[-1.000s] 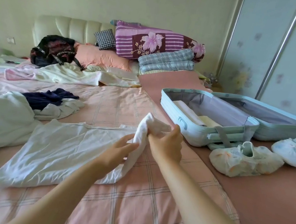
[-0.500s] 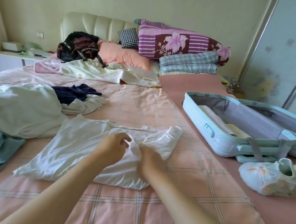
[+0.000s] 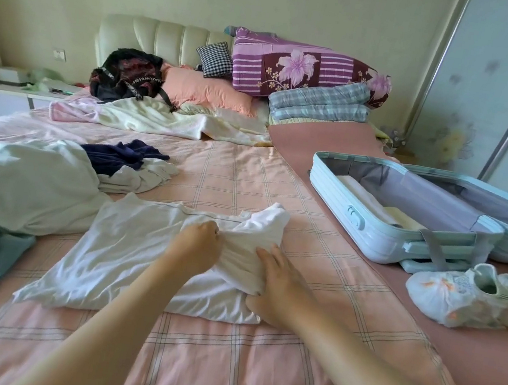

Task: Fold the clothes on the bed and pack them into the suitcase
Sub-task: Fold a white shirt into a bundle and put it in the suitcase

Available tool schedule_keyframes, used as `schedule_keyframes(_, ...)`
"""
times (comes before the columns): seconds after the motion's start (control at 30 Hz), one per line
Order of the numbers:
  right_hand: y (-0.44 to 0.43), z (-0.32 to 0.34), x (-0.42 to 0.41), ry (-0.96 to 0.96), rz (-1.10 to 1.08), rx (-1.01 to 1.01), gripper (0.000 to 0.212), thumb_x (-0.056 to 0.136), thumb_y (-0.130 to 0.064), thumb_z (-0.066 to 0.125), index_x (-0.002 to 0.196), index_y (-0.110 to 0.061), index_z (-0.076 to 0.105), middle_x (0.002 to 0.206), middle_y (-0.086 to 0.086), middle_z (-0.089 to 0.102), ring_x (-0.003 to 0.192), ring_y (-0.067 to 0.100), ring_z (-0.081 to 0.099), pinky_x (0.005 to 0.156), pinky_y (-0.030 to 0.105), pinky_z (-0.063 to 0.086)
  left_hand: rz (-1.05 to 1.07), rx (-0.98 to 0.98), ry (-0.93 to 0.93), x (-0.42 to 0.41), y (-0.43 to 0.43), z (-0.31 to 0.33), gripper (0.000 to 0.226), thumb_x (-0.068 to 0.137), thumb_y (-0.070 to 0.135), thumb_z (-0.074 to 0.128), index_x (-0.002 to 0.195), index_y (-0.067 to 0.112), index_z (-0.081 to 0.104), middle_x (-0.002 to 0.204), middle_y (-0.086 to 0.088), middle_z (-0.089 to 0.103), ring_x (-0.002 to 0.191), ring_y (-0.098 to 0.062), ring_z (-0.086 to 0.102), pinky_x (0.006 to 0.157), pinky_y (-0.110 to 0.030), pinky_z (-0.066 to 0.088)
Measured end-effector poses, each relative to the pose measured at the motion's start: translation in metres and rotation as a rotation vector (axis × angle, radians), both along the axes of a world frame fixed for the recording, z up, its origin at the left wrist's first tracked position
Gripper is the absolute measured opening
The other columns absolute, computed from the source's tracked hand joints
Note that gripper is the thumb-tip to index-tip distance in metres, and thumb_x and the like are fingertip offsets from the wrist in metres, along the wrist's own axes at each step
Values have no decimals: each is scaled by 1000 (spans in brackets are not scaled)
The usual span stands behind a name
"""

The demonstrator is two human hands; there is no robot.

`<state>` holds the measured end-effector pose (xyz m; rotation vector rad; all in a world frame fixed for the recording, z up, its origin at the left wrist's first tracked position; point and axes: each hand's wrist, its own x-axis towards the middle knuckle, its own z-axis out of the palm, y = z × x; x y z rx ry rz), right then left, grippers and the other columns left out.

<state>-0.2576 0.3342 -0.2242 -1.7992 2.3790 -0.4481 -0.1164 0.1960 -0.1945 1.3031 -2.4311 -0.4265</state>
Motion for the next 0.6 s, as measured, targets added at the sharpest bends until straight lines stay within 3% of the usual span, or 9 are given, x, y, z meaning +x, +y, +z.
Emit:
schedule_keyframes(0.1,-2,9,7,86,119,-61,83,87,-32,56,159,-27,14,167,2,0,154,18,2,124,41,11,56,57,-127,24,-1,22,25,101,21,38,112,7,54,112,-12,61,100,-30,60,75,-31,41)
schedule_keyframes(0.23,-5,16,14,121,294,168,79,88,-32,64,157,-37,25,168,-4,7,154,10,3,124,44,1,-46,455,-509,71,11,25,24,89,27,49,92,8,63,80,-6,70,65,-19,62,60,-25,44)
schedule_keyframes(0.3,-7,17,17,161,310,226,78,86,-39,65,155,-38,29,167,-4,12,153,11,8,123,45,2,-42,447,-516,76,14,24,27,87,35,55,89,10,64,78,-4,69,66,-17,60,63,-26,46)
schedule_keyframes(0.4,-10,25,21,201,310,185,79,82,-39,67,153,-35,33,162,-6,23,151,13,15,121,43,4,-24,133,-336,73,10,26,39,86,45,63,112,17,62,111,-1,64,93,-17,59,84,-32,49)
schedule_keyframes(0.47,-12,26,23,220,330,158,82,83,-40,66,155,-32,29,161,-5,22,152,15,14,122,39,6,-159,40,-191,69,12,26,48,82,53,68,123,31,55,127,5,51,117,-16,48,99,-35,44)
schedule_keyframes(0.53,-14,23,24,194,339,176,81,87,-32,63,157,-32,24,165,-2,15,154,17,10,124,35,7,-347,134,-289,65,18,19,64,75,58,73,132,43,49,142,11,38,137,-15,29,112,-40,32)
schedule_keyframes(0.6,-13,21,23,142,331,229,84,90,-13,59,160,-28,15,169,0,5,155,16,7,121,27,8,-458,152,-446,61,24,7,73,77,46,72,142,49,39,154,13,27,145,-14,17,118,-41,23)
